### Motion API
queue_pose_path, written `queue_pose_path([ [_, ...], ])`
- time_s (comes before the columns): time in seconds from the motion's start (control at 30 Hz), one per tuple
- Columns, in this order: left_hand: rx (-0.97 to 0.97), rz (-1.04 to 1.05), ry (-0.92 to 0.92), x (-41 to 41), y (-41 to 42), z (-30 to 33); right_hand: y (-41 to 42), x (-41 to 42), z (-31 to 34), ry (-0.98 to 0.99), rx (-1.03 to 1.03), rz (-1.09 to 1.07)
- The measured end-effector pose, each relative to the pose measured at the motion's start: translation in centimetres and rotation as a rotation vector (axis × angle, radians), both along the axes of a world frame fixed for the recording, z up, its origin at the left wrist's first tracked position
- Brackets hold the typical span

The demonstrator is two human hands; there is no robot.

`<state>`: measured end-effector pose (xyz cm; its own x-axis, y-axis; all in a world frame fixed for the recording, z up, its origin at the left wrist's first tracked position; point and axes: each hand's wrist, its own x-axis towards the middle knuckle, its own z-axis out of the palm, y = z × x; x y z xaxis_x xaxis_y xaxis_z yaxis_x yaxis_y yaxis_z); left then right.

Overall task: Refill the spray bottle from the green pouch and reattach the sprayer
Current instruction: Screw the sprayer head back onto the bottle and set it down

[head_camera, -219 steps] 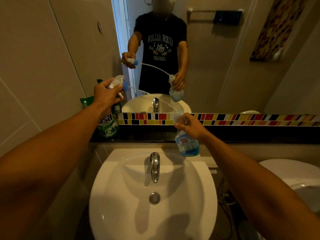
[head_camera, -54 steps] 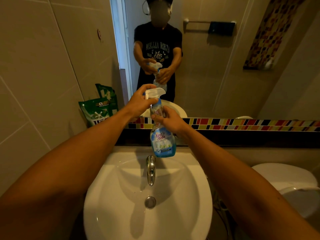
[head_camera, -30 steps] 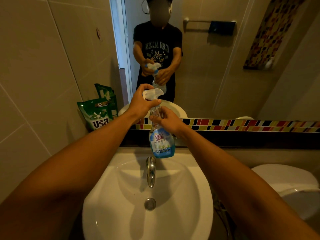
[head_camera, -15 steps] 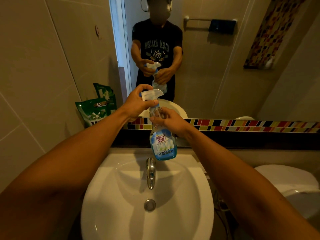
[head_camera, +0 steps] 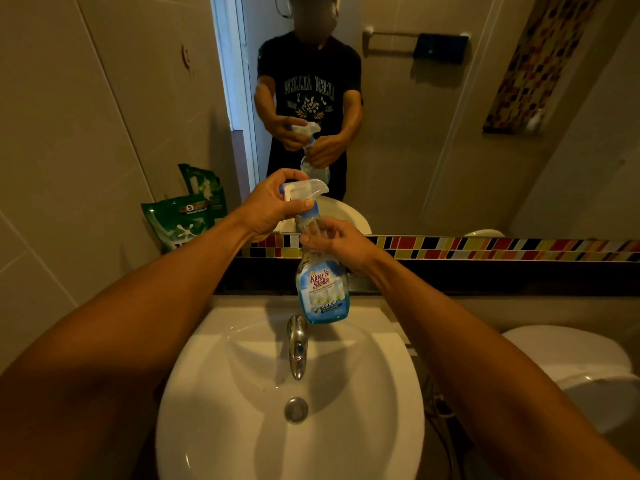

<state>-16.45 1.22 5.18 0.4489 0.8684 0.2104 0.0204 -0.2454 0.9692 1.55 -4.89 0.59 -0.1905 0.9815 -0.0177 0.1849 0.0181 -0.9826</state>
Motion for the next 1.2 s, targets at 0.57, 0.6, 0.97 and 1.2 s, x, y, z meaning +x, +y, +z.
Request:
queue_pose_path([
  [0.57, -0.132, 0.152, 0.189, 4.8, -2.1, -9.3, 1.3, 5.9, -1.0, -0.187, 0.098, -0.213],
  [0.6, -0.135, 0.148, 0.214, 5.6, -2.1, -10.2, 1.5, 6.4, -1.1, -0.190, 0.099, -0.223],
  [0.97, -0.071, 0.159, 0.261, 14.4, 1.0, -15.8, 4.8, 13.2, -3.4, -0.221, 0.096, -0.238],
  [1.2, -0.137, 0.157, 0.273, 19.3, 3.7, -18.1, 6.3, 16.8, -5.7, -0.198, 0.111, -0.300],
])
